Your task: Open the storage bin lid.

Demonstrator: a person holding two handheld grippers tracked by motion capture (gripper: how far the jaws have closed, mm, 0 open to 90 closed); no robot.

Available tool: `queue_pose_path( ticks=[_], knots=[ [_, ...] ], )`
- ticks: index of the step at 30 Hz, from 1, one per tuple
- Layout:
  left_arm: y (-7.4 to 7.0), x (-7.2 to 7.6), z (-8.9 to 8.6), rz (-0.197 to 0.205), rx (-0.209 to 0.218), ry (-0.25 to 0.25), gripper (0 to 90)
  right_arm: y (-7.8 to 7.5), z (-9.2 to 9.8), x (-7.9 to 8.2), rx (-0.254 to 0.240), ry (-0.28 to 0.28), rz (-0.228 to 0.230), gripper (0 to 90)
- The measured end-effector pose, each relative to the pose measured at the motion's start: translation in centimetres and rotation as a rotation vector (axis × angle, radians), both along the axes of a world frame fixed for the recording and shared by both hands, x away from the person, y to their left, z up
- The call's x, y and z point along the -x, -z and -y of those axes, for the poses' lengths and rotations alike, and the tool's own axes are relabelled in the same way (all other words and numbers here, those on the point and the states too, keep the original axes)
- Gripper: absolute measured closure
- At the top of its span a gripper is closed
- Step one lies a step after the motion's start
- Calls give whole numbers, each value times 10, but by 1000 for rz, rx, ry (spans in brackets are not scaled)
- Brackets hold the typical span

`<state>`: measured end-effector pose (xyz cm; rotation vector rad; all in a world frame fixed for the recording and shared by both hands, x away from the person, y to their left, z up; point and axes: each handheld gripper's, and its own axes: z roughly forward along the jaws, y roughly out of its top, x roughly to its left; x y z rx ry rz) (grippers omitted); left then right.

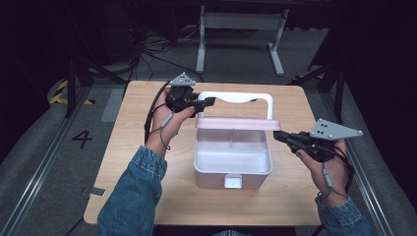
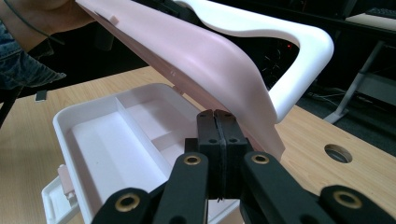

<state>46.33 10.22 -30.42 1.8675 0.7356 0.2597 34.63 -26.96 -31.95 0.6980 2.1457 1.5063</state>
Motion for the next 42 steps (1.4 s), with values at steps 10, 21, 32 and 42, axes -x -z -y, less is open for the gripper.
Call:
queue_pose_path(
  ticks=[10,21,32,42],
  knots=[
    [-4,10,-17,24,-31,-40,540,1,0,0,-9,0,-14,900],
    [-9,41,-50,65,-65,-59,521,1,1,-1,-21,-1,-23,900],
    [-5,74,-66,86,-97,-58,453,-2,1,-4,-40,1,-17,900],
    [2,91,-52,123,-123,-30,346,-2,2,-5,-50,-3,-19,900]
  ],
)
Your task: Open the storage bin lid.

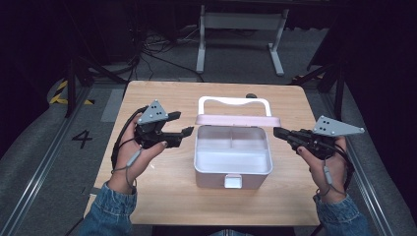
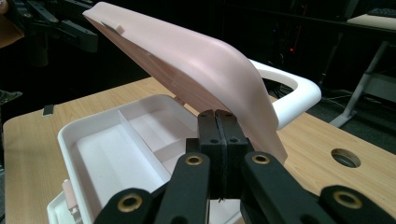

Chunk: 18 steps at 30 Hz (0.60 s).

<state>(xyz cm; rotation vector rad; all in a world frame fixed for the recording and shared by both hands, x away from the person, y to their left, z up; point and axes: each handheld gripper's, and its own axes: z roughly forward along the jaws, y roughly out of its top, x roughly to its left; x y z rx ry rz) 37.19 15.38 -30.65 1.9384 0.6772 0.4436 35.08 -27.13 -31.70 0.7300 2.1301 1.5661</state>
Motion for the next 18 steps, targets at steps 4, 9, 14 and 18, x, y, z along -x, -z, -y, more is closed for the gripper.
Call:
queue_pose_path(
  ticks=[4,9,14,18],
  knots=[
    [0,-2,7,7,-1,-2,325,0,0,0,-5,-3,-3,900],
    [-1,-3,18,21,9,16,315,0,1,0,-11,-4,-6,900],
    [-2,-6,28,35,15,31,315,0,1,0,-13,-6,-6,900],
    [-1,-10,37,49,-8,29,311,0,1,-1,-16,-6,-11,900]
  ],
)
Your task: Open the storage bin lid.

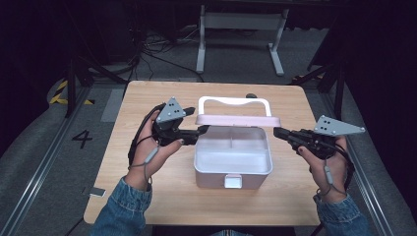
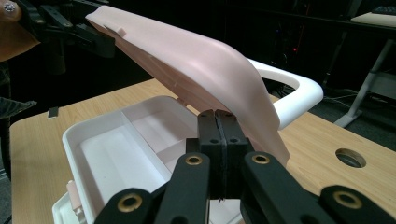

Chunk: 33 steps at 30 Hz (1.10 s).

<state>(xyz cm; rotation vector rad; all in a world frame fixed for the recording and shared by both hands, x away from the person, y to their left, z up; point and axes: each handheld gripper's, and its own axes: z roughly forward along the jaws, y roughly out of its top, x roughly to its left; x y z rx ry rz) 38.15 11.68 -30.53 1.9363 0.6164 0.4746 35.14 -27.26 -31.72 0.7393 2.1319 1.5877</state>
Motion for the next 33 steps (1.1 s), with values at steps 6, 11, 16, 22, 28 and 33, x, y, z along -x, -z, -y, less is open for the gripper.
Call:
queue_pose_path(
  ticks=[6,11,16,22,28,33],
  knots=[
    [1,-3,13,8,5,11,314,1,1,-1,-5,-4,-7,900],
    [1,-6,23,17,-5,27,309,1,1,-1,-7,-5,-12,900],
    [2,-8,27,24,21,45,335,1,1,-1,-12,-6,-10,900],
    [4,-11,24,43,37,45,454,1,1,-1,-11,-4,-7,900],
    [4,-11,22,63,38,36,509,1,1,-1,-14,-4,-5,900],
    [4,-13,22,63,45,31,520,2,0,-1,-5,-10,-13,850]
  ],
)
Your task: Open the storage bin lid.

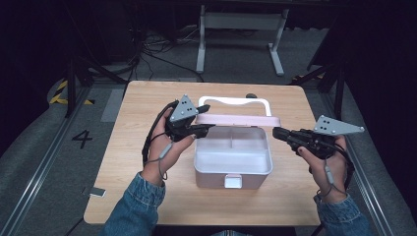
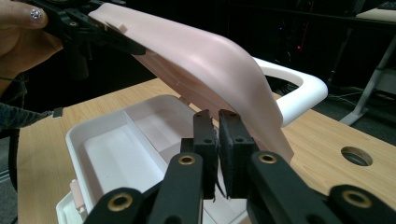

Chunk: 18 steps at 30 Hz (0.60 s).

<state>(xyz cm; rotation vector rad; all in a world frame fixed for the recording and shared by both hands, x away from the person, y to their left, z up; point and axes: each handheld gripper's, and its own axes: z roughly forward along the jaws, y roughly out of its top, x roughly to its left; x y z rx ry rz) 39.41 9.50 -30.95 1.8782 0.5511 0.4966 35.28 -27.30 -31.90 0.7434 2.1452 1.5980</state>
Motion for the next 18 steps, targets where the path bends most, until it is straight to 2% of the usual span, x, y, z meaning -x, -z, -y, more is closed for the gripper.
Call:
queue_pose_path(
  ticks=[8,13,18],
  knots=[
    [-4,-6,1,-20,-1,-5,550,-4,2,6,9,4,11,829],
    [-8,-13,0,-47,4,-4,553,-5,11,12,7,31,13,825],
    [-12,-23,0,-53,2,-1,557,-6,22,17,0,69,12,826]
  ],
)
